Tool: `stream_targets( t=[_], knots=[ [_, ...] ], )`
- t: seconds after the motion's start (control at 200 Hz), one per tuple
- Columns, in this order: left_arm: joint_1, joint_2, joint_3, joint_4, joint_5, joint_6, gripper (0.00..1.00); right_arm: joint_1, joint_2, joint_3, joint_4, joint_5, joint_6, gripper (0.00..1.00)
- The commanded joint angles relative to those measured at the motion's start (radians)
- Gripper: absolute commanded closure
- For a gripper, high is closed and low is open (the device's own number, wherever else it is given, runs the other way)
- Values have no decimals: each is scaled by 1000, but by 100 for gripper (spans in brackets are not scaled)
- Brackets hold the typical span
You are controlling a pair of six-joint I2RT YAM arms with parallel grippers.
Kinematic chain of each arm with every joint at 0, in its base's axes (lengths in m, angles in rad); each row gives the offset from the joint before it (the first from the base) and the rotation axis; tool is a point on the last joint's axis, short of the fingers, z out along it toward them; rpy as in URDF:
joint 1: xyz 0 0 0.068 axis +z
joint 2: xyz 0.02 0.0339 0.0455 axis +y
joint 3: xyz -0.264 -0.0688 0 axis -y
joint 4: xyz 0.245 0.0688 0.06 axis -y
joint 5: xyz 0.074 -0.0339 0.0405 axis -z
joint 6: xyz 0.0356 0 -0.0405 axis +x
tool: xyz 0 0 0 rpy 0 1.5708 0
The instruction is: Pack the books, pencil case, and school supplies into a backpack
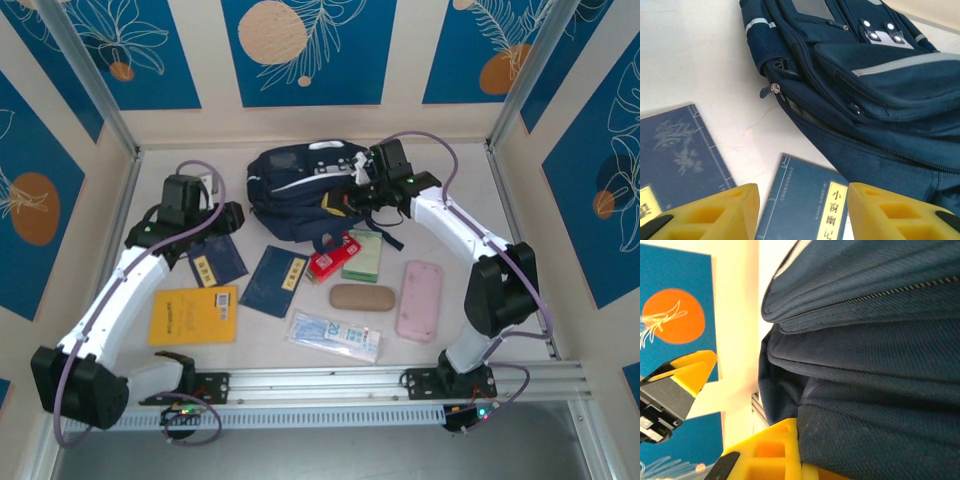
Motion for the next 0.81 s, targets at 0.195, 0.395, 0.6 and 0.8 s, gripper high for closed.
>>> stream_targets(
  t=[0.195,0.395,0.6,0.8],
  knots=[
    [6,-138,-97,-94,-26,10,49,35,119,176,-153,-1,-230,100],
    [6,-150,-98,-151,28,-32,44,29,231,237,-246,189,-220,94],
    [4,-135,-105,-152,56,-23,42,26,230,244,-266,348,-182,58],
    [-70,-24,-18,-158,42,98,42,27,127,178,-273,484,-172,52]
  ],
)
